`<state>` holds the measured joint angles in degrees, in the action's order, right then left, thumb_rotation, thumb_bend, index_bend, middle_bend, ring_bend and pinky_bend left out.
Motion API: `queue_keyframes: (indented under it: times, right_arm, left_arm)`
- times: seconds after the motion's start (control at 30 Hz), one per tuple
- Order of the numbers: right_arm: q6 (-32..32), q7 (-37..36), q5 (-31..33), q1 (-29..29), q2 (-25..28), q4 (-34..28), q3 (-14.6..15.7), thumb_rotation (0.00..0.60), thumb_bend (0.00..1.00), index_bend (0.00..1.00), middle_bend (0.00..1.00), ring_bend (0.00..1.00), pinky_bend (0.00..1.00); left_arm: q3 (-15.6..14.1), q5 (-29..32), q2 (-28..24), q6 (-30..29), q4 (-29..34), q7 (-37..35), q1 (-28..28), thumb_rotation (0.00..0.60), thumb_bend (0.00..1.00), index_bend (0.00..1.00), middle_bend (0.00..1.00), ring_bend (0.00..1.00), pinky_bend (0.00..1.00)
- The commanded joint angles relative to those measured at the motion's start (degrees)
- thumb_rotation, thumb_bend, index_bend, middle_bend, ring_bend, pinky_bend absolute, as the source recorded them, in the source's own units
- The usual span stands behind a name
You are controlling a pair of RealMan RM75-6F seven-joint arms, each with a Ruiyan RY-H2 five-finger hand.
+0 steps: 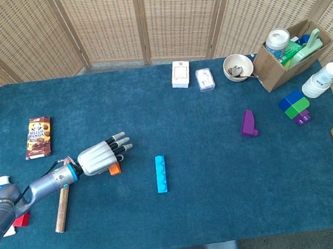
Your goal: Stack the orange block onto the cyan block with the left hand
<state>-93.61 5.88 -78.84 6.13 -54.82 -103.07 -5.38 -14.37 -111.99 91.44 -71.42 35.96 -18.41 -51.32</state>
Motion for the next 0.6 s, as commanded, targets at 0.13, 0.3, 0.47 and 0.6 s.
queue_keyframes:
  times: [0.13,0.3,0.47,0.6]
  right_arm:
    - [0.22,-0.18,-0.01,-0.09,-0.27,0.24,-0.03,0.600,0.32,0.41,0.39,0.32,0.40]
    - [0.85,-0.10,-0.28,-0.57,-0.91,0.43,-0.06,0.600,0.32,0.41,0.39,0.32,0.40]
    - [0.91,0.11,-0.43,-0.74,-1.27,0.50,-0.13,0.600,0.32,0.41,0.39,0.32,0.40]
    - [0.77,-0.07,-0.32,-0.59,-1.36,0.62,-0.14,0.600,0.32,0.41,0.39,0.32,0.40]
  left_arm:
    - [0.52,0.88,-1.43,-1.60,2.20,-0.66,0.18,0.600,0.33,0.55,0.18,0.08,0.08]
    - [1.22,0.55,-3.83,-5.55,5.11,0.23,0.05,0.600,0.33,0.54,0.18,0.09,0.08]
    - [1.56,-0.22,-5.53,-7.78,7.82,1.26,-0.52,0.600,0.33,0.54,0.19,0.09,0.08]
    - [1.97,-0.82,-6.52,-8.57,11.35,1.71,-1.40,0.600,0.33,0.54,0.19,0.09,0.08]
